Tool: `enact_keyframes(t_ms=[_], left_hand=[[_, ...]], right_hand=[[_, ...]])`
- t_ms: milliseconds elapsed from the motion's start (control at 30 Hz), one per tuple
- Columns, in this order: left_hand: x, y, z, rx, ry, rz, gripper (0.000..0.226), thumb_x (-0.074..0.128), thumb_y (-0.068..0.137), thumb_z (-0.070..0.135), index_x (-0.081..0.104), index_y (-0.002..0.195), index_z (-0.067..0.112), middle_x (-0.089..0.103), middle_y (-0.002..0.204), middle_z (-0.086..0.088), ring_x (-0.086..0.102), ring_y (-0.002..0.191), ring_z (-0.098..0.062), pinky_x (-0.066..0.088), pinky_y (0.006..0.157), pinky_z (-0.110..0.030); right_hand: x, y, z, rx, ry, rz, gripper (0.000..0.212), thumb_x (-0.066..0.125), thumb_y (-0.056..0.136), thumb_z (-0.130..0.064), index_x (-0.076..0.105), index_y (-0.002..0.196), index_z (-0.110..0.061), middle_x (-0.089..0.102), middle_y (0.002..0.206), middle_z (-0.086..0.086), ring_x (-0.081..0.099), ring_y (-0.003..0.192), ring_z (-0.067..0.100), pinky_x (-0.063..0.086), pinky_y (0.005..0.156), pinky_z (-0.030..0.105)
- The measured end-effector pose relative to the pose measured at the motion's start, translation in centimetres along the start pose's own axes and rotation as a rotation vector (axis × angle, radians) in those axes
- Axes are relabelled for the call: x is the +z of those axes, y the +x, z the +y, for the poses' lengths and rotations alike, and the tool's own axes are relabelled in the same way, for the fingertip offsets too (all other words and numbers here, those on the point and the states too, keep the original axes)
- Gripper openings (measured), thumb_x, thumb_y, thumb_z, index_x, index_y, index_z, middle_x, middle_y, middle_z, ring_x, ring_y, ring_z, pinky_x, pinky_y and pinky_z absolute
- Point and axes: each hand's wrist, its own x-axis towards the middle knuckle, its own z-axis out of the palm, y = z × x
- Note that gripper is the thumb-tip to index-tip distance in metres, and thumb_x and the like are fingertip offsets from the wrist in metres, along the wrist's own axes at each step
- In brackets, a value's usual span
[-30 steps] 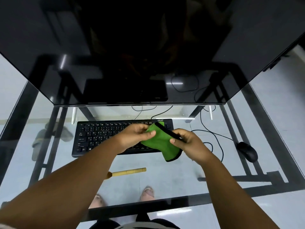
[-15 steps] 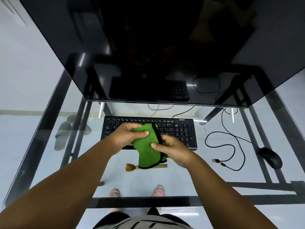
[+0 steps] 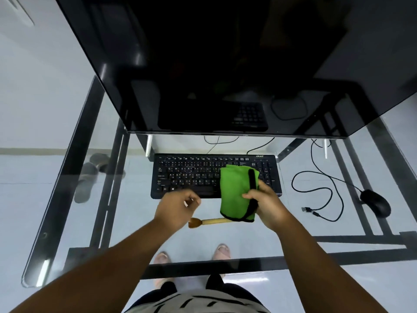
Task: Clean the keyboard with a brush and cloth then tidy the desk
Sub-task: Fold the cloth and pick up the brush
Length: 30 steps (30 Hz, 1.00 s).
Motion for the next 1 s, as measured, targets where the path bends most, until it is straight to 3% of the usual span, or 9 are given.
enact_keyframes(t_ms=[100, 233, 300, 367, 467, 533, 700, 867, 1000], left_hand=[[1.6, -1.2, 1.1, 0.133, 0.201, -0.12, 0.015, 0.063, 0.087, 0.039, 0.071, 0.1, 0.035, 0.062, 0.095, 0.015, 0.061, 0.076, -0.006, 0.05, 0.071, -0.026], [4.1, -1.8, 1.9, 0.274, 0.52, -0.199, 0.042, 0.046, 0.094, 0.047, 0.05, 0.135, 0.039, 0.061, 0.113, 0.008, 0.063, 0.095, -0.021, 0.048, 0.075, -0.028], [5.1, -2.2, 1.9, 0.299, 0.618, -0.228, 0.043, 0.042, 0.097, 0.043, 0.041, 0.14, 0.038, 0.064, 0.109, 0.003, 0.064, 0.092, -0.026, 0.046, 0.069, -0.029], [5.4, -2.7, 1.6, 0.352, 0.671, -0.179, 0.038, 0.05, 0.094, 0.04, 0.049, 0.133, 0.038, 0.067, 0.09, 0.003, 0.064, 0.071, -0.026, 0.038, 0.054, -0.026], [5.2, -2.7, 1.0, 0.472, 0.737, -0.116, 0.023, 0.078, 0.072, 0.038, 0.07, 0.093, 0.039, 0.056, 0.056, 0.008, 0.05, 0.038, -0.016, 0.033, 0.036, -0.019], [4.9, -2.7, 0.1, 0.487, 0.681, -0.08, 0.018, 0.079, 0.071, 0.032, 0.071, 0.086, 0.037, 0.055, 0.058, 0.009, 0.054, 0.045, -0.015, 0.039, 0.036, -0.02], [3.2, -3.0, -1.4, 0.459, 0.54, -0.043, 0.018, 0.07, 0.08, 0.024, 0.073, 0.097, 0.031, 0.069, 0.083, 0.007, 0.067, 0.069, -0.018, 0.054, 0.051, -0.026], [2.4, -3.1, -1.9, 0.41, 0.457, -0.01, 0.024, 0.053, 0.085, 0.04, 0.074, 0.094, 0.032, 0.07, 0.088, 0.011, 0.068, 0.078, -0.014, 0.053, 0.055, -0.024], [2.6, -3.0, -2.3, 0.369, 0.388, -0.032, 0.033, 0.046, 0.085, 0.047, 0.074, 0.096, 0.033, 0.07, 0.092, 0.01, 0.067, 0.084, -0.014, 0.056, 0.063, -0.028]], right_hand=[[-1.2, 0.1, 0.3, 0.014, 0.036, 0.052, 0.036, 0.064, 0.069, -0.003, 0.068, 0.103, -0.012, 0.073, 0.101, 0.01, 0.064, 0.103, 0.034, 0.05, 0.092, 0.046], [-2.5, 0.5, 0.4, -0.025, 0.063, 0.1, 0.026, 0.064, 0.088, -0.007, 0.066, 0.114, -0.011, 0.07, 0.116, 0.012, 0.065, 0.111, 0.03, 0.049, 0.098, 0.05], [-3.3, 0.6, 0.4, -0.048, 0.054, 0.109, 0.031, 0.06, 0.091, -0.005, 0.061, 0.121, -0.01, 0.068, 0.12, 0.012, 0.064, 0.113, 0.03, 0.049, 0.098, 0.051], [-4.1, 0.7, 0.3, -0.033, 0.065, 0.104, 0.035, 0.057, 0.093, -0.003, 0.057, 0.127, -0.01, 0.066, 0.124, 0.012, 0.062, 0.115, 0.03, 0.048, 0.099, 0.052], [-4.9, 0.6, 0.4, 0.0, 0.083, 0.07, 0.038, 0.053, 0.095, -0.002, 0.053, 0.131, -0.012, 0.065, 0.127, 0.01, 0.061, 0.116, 0.028, 0.048, 0.099, 0.05], [-4.9, 0.5, 0.8, 0.02, 0.048, 0.048, 0.038, 0.053, 0.095, -0.001, 0.054, 0.13, -0.015, 0.064, 0.127, 0.009, 0.061, 0.116, 0.027, 0.048, 0.099, 0.049], [-3.6, 0.2, 2.0, 0.066, 0.028, -0.028, 0.04, 0.055, 0.094, 0.0, 0.055, 0.129, -0.018, 0.066, 0.126, 0.007, 0.062, 0.116, 0.027, 0.048, 0.1, 0.048], [-1.7, -0.3, 3.3, 0.147, 0.012, -0.135, 0.042, 0.055, 0.091, 0.005, 0.055, 0.127, -0.016, 0.069, 0.12, 0.009, 0.065, 0.111, 0.028, 0.053, 0.091, 0.044], [-1.1, -0.5, 3.7, 0.159, -0.003, -0.113, 0.04, 0.056, 0.091, 0.005, 0.057, 0.124, -0.017, 0.07, 0.117, 0.009, 0.066, 0.108, 0.028, 0.053, 0.09, 0.043]])
